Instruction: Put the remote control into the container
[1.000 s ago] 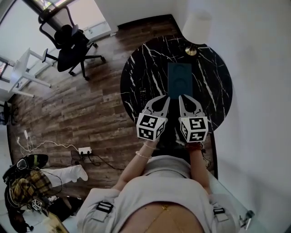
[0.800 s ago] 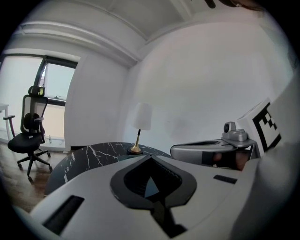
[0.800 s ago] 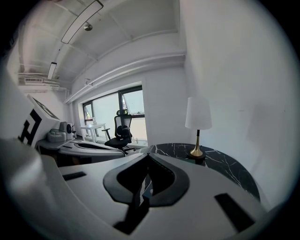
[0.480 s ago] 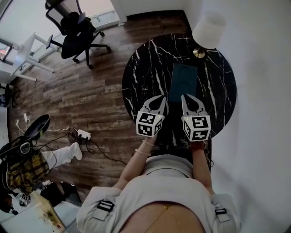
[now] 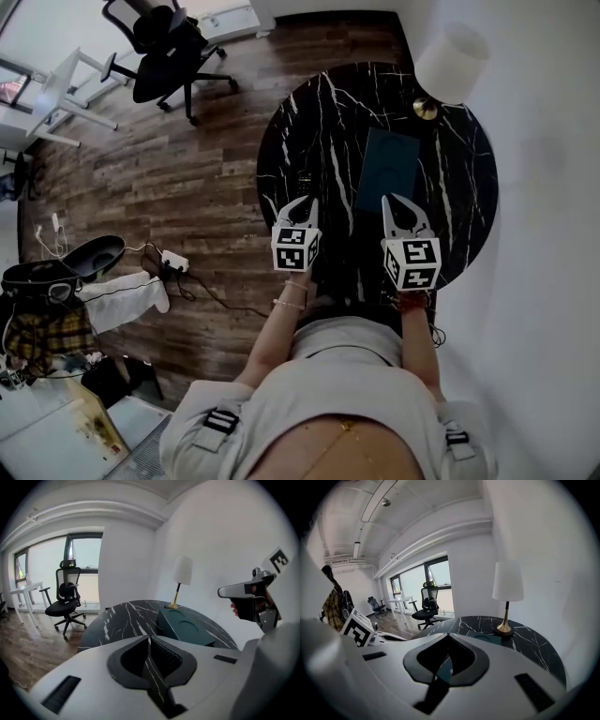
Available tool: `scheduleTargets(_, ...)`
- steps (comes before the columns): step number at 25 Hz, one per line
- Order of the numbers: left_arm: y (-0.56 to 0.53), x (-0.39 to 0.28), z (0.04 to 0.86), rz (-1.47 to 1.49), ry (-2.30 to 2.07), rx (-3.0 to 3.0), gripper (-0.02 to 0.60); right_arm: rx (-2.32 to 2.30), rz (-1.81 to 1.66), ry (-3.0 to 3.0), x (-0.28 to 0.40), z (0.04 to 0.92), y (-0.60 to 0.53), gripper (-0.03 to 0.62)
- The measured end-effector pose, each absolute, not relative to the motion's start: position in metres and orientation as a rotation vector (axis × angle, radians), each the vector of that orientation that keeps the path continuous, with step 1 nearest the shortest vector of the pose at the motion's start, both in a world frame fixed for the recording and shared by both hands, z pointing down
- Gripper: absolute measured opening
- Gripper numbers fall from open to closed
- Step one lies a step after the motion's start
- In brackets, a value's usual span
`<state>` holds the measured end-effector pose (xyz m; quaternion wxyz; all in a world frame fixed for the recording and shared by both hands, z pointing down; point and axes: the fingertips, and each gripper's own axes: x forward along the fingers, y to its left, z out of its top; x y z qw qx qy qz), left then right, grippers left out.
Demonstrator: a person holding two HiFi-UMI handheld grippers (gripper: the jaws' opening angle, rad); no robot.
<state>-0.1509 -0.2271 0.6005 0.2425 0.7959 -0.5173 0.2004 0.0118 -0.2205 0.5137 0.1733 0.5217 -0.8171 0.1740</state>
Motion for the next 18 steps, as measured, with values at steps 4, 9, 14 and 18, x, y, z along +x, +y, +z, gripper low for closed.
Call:
scheduleTargets(4, -0.235, -0.17, 0.62, 0.6, -1.441, 2.113, 0.044, 1.494, 0.505, -2.287, 0.02, 0.519, -0.224, 0.011)
scheduleTargets(9, -0.239, -0.183, 0.649, 0.718, -1.405, 2.048, 0.11, 1.53, 0.514, -2.251, 0.031, 0.521, -0.228, 0.011)
scheduleTargets(14, -0.243, -0.184, 0.679, 0.873, -1.348, 2.009, 0.237, 1.552, 0.534, -2.22, 0.041, 0.526, -0.231, 0.011)
scheduleTargets(18, -0.246, -0.182, 0.703, 0.978, -1.302, 1.978, 0.293, 1.563, 0.541, -2.202, 0.046, 0.53, -0.231, 0.011)
